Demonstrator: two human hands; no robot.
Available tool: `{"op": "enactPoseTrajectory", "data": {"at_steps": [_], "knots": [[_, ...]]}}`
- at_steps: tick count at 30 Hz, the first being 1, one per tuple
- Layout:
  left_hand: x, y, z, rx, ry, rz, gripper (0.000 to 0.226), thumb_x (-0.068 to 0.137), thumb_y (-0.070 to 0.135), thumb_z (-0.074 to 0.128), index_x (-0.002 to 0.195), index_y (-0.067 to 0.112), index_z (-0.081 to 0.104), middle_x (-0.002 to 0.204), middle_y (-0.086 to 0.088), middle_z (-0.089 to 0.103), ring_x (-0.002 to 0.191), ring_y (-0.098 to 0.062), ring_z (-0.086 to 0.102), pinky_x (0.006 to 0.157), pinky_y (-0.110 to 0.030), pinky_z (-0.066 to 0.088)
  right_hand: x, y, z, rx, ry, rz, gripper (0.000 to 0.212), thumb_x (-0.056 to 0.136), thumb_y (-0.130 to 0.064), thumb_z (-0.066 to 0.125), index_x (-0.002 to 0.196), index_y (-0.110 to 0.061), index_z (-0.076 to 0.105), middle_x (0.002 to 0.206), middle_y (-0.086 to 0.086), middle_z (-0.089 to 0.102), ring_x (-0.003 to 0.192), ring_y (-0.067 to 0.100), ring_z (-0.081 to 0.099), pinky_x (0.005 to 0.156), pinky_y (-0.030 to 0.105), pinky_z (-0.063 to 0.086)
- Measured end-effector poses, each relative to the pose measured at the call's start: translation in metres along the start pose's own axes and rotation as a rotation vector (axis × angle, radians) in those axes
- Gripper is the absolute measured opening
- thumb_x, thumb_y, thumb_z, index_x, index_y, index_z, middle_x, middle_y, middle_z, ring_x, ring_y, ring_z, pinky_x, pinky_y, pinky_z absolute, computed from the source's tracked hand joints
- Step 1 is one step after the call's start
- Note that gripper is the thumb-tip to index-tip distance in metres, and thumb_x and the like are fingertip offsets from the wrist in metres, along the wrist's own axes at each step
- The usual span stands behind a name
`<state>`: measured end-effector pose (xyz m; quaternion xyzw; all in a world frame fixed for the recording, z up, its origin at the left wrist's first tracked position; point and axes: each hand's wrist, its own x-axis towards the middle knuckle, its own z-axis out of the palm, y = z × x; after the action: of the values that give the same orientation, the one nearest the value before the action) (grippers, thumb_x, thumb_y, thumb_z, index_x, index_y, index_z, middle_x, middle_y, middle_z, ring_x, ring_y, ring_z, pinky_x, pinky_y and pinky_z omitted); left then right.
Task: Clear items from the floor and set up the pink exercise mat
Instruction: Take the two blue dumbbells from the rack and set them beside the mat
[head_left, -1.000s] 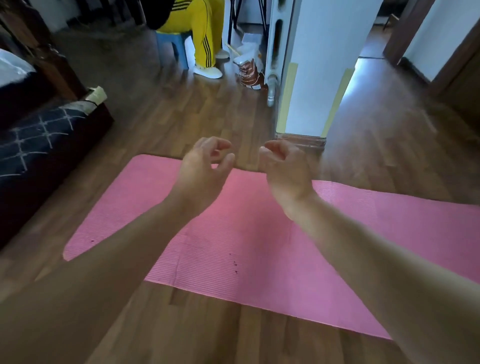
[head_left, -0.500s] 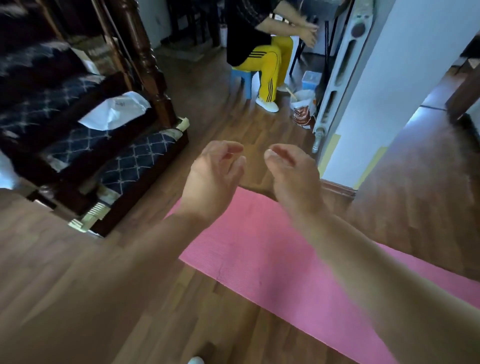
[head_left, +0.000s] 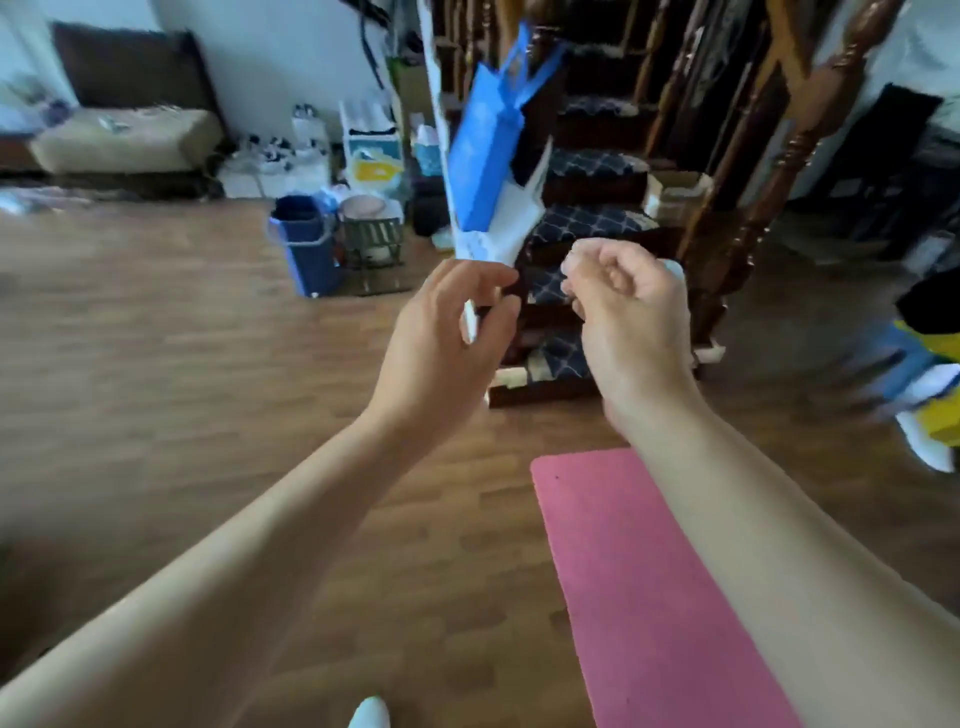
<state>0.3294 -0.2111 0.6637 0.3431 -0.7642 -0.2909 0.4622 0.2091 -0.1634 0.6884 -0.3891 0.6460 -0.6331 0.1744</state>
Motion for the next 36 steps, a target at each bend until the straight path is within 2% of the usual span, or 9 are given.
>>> {"op": "enactPoseTrajectory", "data": {"at_steps": [4, 7, 15, 19, 25, 27, 30, 33, 36], "knots": [[-0.021, -0.039, -0.119, 0.145, 0.331, -0.13, 0.019, 0.087, 0.02, 0.057, 0.103, 0.015, 0.067, 0.098, 0.008, 0.064, 0.092, -0.003, 0.062, 0.09, -0.024, 0.049, -0.02, -0.031, 0.129, 0.146, -0.329, -0.089, 0.008, 0.093, -0.019, 0.058, 0.088, -0.018, 0.063, 0.078, -0.006, 0.062, 0.076, 0.004, 0.057, 0.077, 0.02, 0.048], [-0.049, -0.069, -0.194, 0.24, 0.529, -0.233, 0.02, 0.088, 0.02, 0.056, 0.103, 0.014, 0.067, 0.099, 0.006, 0.063, 0.093, -0.006, 0.063, 0.092, -0.032, 0.051, -0.051, -0.048, 0.216, 0.2, -0.534, -0.133, 0.017, 0.093, -0.019, 0.057, 0.078, -0.026, 0.06, 0.069, -0.009, 0.058, 0.066, 0.003, 0.054, 0.069, 0.018, 0.046], [-0.128, -0.14, -0.354, 0.495, 0.901, -0.477, 0.014, 0.091, 0.017, 0.057, 0.102, 0.015, 0.066, 0.1, 0.005, 0.064, 0.088, 0.002, 0.061, 0.084, -0.017, 0.049, -0.15, -0.076, 0.413, 0.33, -0.986, -0.066, 0.015, 0.092, -0.019, 0.059, 0.079, -0.027, 0.061, 0.078, -0.005, 0.063, 0.071, 0.01, 0.058, 0.065, 0.02, 0.048], [-0.146, -0.159, -0.392, 0.535, 1.015, -0.55, 0.013, 0.091, 0.016, 0.055, 0.1, 0.016, 0.065, 0.102, 0.0, 0.065, 0.088, 0.001, 0.062, 0.085, -0.015, 0.049, -0.179, -0.076, 0.472, 0.36, -1.127, -0.054, 0.013, 0.09, -0.021, 0.061, 0.079, -0.026, 0.062, 0.08, -0.004, 0.066, 0.075, 0.012, 0.061, 0.072, 0.025, 0.05], [-0.172, -0.214, -0.433, 0.552, 1.251, -0.768, 0.01, 0.093, 0.014, 0.056, 0.098, 0.019, 0.063, 0.095, 0.0, 0.065, 0.088, -0.008, 0.064, 0.085, -0.027, 0.053, -0.204, -0.057, 0.563, 0.326, -1.393, 0.018, 0.008, 0.093, -0.018, 0.059, 0.088, -0.023, 0.063, 0.084, -0.003, 0.065, 0.081, 0.012, 0.061, 0.074, 0.022, 0.051], [-0.177, -0.234, -0.437, 0.556, 1.329, -0.837, 0.009, 0.094, 0.014, 0.055, 0.097, 0.02, 0.062, 0.091, 0.0, 0.065, 0.084, -0.005, 0.063, 0.08, -0.02, 0.052, -0.205, -0.046, 0.59, 0.271, -1.457, 0.018, 0.006, 0.093, -0.021, 0.059, 0.095, -0.02, 0.064, 0.088, -0.003, 0.065, 0.085, 0.012, 0.062, 0.081, 0.026, 0.053], [-0.176, -0.269, -0.444, 0.58, 1.402, -0.893, 0.01, 0.095, 0.015, 0.053, 0.098, 0.018, 0.063, 0.094, -0.001, 0.064, 0.082, -0.002, 0.061, 0.073, -0.007, 0.048, -0.204, -0.032, 0.635, 0.234, -1.559, 0.005, 0.006, 0.093, -0.021, 0.059, 0.095, -0.019, 0.064, 0.089, -0.002, 0.066, 0.084, 0.012, 0.061, 0.08, 0.026, 0.052], [-0.174, -0.3, -0.452, 0.577, 1.445, -0.954, 0.011, 0.096, 0.019, 0.052, 0.099, 0.021, 0.062, 0.098, 0.001, 0.064, 0.086, -0.002, 0.06, 0.076, -0.01, 0.048, -0.215, -0.019, 0.674, 0.182, -1.656, -0.012, 0.004, 0.093, -0.021, 0.058, 0.092, -0.02, 0.062, 0.085, -0.005, 0.063, 0.082, 0.012, 0.06, 0.076, 0.022, 0.049], [-0.173, -0.327, -0.469, 0.556, 1.458, -1.036, 0.015, 0.097, 0.022, 0.05, 0.105, 0.018, 0.062, 0.102, 0.004, 0.061, 0.086, 0.0, 0.056, 0.073, -0.004, 0.044, -0.236, -0.009, 0.709, 0.14, -1.727, -0.007, 0.006, 0.094, -0.02, 0.057, 0.094, -0.017, 0.062, 0.083, -0.005, 0.061, 0.081, 0.011, 0.057, 0.074, 0.02, 0.047]]}}
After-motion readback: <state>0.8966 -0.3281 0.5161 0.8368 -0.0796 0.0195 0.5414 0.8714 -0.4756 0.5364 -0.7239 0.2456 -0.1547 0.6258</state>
